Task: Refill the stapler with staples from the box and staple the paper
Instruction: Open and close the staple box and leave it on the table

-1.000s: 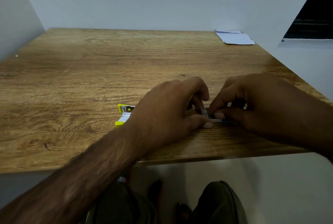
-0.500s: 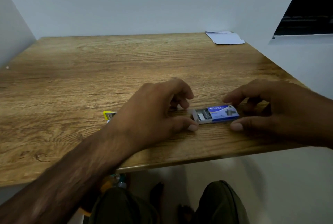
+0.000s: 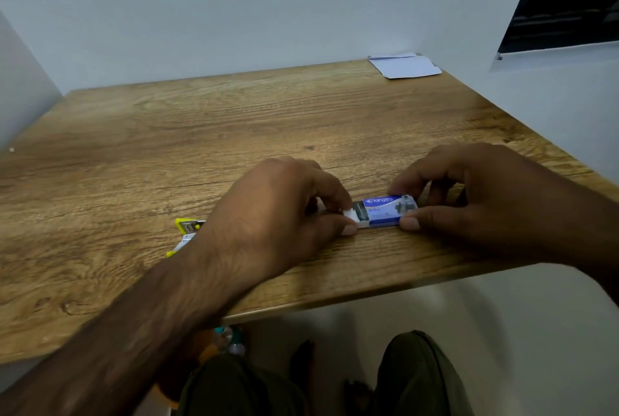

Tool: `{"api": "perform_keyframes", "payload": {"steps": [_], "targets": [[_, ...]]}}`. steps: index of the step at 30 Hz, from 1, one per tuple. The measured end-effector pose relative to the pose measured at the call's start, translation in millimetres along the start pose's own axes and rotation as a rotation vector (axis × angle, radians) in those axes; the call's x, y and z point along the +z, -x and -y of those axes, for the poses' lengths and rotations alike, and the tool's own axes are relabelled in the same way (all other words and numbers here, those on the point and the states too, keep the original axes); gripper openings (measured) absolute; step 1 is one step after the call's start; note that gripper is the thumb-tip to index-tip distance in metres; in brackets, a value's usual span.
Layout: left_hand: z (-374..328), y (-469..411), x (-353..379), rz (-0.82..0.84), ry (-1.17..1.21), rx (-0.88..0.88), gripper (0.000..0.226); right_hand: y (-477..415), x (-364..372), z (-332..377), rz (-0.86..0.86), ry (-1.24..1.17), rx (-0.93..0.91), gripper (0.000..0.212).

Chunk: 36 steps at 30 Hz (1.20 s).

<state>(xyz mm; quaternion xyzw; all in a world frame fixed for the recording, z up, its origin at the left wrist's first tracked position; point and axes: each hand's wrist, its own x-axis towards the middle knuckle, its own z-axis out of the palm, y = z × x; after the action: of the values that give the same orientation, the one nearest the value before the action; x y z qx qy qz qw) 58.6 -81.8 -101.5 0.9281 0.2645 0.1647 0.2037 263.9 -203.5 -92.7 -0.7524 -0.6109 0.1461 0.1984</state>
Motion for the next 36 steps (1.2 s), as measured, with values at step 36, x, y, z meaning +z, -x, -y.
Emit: {"api": "perform_keyframes", "payload": {"steps": [36], "targets": [[10.0, 29.1, -21.8, -0.088, 0.062, 0.017, 0.036, -3.6, 4.3, 19.2, 0.041, 0.003, 0.037, 0.031]]}}
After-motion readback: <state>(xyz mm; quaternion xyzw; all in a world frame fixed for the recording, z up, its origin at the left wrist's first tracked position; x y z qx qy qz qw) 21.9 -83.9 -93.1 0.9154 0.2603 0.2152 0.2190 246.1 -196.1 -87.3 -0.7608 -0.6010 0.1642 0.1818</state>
